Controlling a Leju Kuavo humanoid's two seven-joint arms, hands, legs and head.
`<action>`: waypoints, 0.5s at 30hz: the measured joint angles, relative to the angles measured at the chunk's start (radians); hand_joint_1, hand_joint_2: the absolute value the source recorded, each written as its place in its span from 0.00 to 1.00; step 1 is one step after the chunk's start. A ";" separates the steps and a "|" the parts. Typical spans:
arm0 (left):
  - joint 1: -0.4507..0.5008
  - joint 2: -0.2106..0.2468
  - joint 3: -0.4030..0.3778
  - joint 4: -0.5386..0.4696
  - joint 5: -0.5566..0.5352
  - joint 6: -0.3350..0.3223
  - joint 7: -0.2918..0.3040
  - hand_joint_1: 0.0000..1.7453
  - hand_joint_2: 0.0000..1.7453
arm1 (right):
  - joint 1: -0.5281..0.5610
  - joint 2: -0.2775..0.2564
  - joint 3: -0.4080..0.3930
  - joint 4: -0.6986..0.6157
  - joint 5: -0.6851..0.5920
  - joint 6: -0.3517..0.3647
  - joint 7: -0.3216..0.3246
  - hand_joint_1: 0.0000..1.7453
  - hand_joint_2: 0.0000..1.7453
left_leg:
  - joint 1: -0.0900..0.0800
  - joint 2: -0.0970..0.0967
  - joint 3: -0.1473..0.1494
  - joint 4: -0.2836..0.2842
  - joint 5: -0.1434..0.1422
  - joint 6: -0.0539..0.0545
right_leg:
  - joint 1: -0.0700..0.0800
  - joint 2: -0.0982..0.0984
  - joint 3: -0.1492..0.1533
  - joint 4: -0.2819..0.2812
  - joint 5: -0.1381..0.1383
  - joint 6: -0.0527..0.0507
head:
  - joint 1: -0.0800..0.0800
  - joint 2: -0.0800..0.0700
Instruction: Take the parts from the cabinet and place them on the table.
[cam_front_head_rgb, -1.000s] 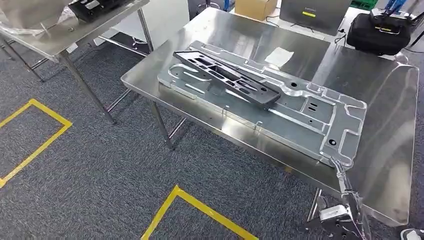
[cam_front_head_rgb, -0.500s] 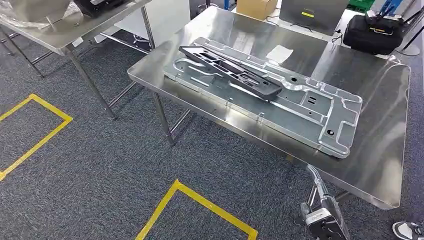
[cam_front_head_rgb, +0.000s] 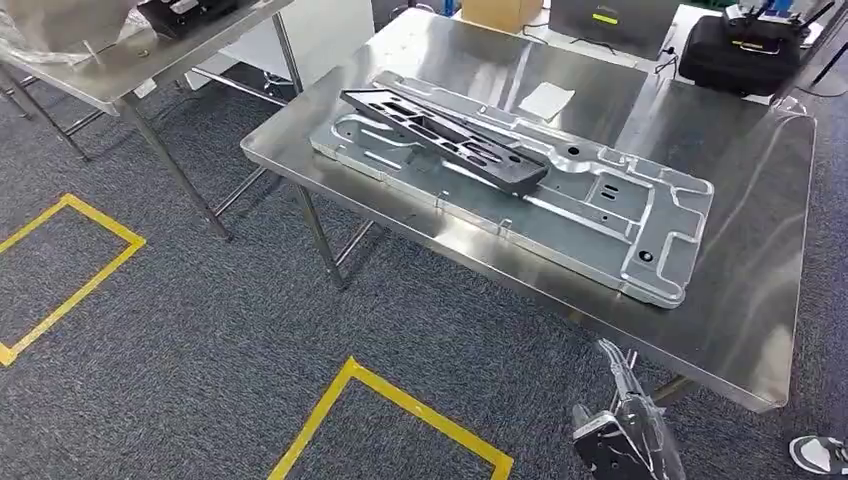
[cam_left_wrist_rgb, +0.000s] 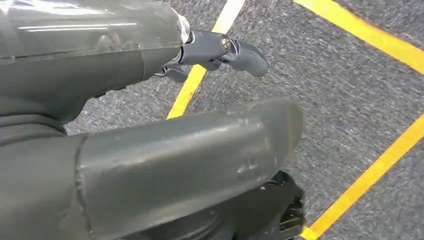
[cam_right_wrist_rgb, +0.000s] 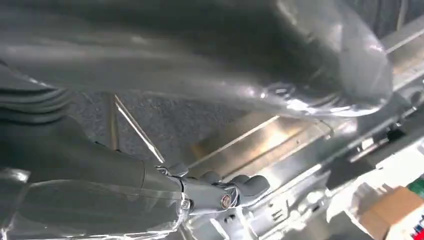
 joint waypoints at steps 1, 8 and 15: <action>0.000 0.001 0.002 0.000 0.000 0.000 0.002 0.00 0.00 | -0.002 -0.003 0.008 0.003 0.000 0.000 0.003 0.00 0.00 | 0.000 0.002 0.043 -0.090 0.041 0.006 | 0.000 0.000 0.001 0.001 -0.001 0.001 | 0.000 0.000; 0.000 0.026 0.040 0.000 0.000 -0.029 0.008 0.00 0.00 | -0.069 -0.013 0.087 0.069 0.009 -0.007 0.021 0.00 0.00 | 0.000 -0.002 0.064 -0.175 0.070 0.046 | 0.006 0.000 -0.012 0.024 -0.021 0.038 | 0.006 0.000; 0.010 0.034 0.055 0.000 0.000 -0.023 0.010 0.00 0.00 | -0.056 -0.056 0.141 0.108 -0.013 -0.087 0.056 0.00 0.00 | -0.006 -0.013 0.053 -0.162 0.071 0.051 | 0.004 0.003 -0.074 0.167 -0.053 0.044 | 0.008 0.000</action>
